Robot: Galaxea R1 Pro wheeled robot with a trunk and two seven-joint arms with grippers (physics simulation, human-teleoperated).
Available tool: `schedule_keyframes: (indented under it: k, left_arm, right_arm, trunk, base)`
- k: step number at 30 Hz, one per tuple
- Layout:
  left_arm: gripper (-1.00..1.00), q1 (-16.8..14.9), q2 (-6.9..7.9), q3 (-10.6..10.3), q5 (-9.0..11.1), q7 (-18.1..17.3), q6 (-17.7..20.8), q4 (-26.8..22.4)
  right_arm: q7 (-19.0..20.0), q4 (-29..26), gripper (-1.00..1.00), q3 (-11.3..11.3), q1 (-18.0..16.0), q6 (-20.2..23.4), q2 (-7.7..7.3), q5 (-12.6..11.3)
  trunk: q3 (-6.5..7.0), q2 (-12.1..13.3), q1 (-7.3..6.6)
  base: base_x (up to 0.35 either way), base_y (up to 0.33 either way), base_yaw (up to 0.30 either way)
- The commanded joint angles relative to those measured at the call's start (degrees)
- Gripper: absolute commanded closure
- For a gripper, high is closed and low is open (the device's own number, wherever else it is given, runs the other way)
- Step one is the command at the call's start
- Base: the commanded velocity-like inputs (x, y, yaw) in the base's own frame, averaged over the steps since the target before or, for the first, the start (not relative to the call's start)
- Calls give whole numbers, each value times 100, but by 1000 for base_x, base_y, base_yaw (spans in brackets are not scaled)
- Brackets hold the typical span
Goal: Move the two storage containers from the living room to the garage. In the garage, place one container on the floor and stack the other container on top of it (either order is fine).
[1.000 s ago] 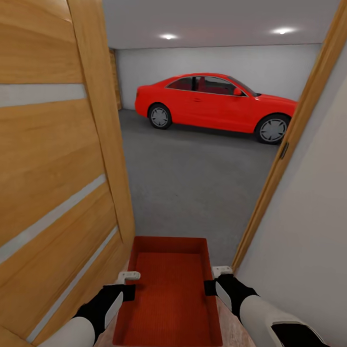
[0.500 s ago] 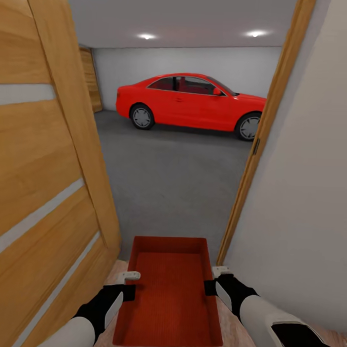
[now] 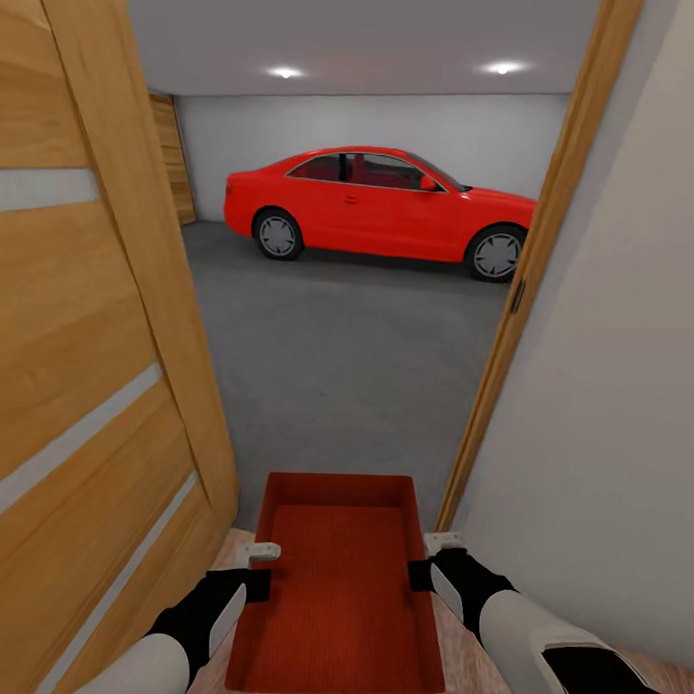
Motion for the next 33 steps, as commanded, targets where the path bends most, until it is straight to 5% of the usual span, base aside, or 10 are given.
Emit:
schedule_keyframes:
  k: [1, 33]
  left_arm:
    - [100, 1, 70, -105, 165, -29, 87, 10]
    - [100, 1, 70, -107, 167, -29, 87, 10]
  right_arm:
    - [26, -28, 100, 335, -6, 28, -1, -117]
    - [26, -33, 100, 333, -6, 28, -1, -117]
  trunk:
    - [-5, -3, 0]
    - [4, -3, 0]
  base:
    - [18, 19, -1]
    - [2, 93, -45]
